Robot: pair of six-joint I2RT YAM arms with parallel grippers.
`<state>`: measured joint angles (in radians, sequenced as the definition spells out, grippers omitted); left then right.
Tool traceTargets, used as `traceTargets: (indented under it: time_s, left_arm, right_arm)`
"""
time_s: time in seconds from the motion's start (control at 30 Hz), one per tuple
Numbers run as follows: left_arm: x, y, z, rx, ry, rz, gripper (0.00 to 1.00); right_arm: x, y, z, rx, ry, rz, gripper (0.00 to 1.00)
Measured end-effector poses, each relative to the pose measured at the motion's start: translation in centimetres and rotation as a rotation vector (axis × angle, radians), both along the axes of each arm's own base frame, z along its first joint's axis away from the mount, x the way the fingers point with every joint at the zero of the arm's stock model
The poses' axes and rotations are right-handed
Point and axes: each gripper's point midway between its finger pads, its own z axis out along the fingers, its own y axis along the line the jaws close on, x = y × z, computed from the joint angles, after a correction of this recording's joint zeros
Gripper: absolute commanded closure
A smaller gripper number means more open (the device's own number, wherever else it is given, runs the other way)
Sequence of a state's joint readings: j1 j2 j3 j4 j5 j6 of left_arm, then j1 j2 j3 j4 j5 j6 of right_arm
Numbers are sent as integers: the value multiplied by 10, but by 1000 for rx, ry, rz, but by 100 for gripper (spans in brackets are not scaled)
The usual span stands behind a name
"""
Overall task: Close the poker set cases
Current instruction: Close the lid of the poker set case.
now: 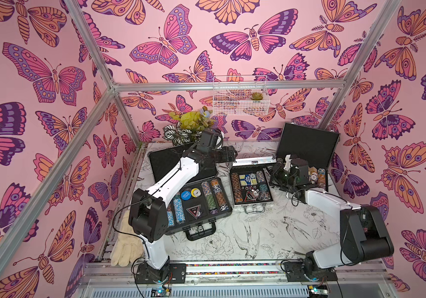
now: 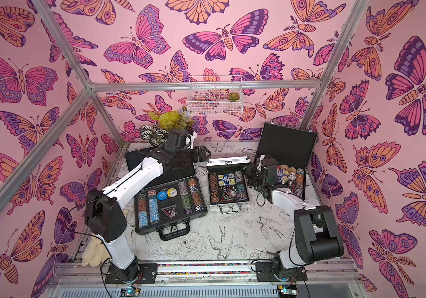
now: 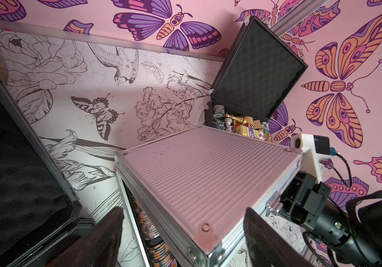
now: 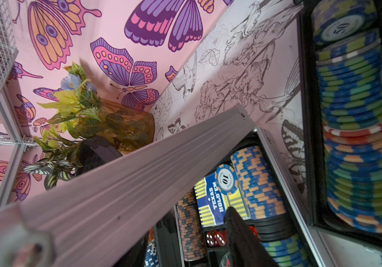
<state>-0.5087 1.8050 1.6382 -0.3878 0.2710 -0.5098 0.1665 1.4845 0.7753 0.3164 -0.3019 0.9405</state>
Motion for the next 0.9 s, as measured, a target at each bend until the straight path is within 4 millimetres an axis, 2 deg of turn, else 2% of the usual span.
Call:
traceTargets:
  time_s: [0.37,0.67,0.9]
  left_arm:
    - [0,2,-3,24,-5,8,18]
    - [-4,-5,-3,30,-9,-3,18]
    - [-8,-10,-3,41,-16,-9,18]
  right_arm:
    - [-24,-4,-24,-53,67,35,46]
    - [-48,-6,-50,-78,128,66,44]
    - [-65,-9,-60,-102,146,81,44]
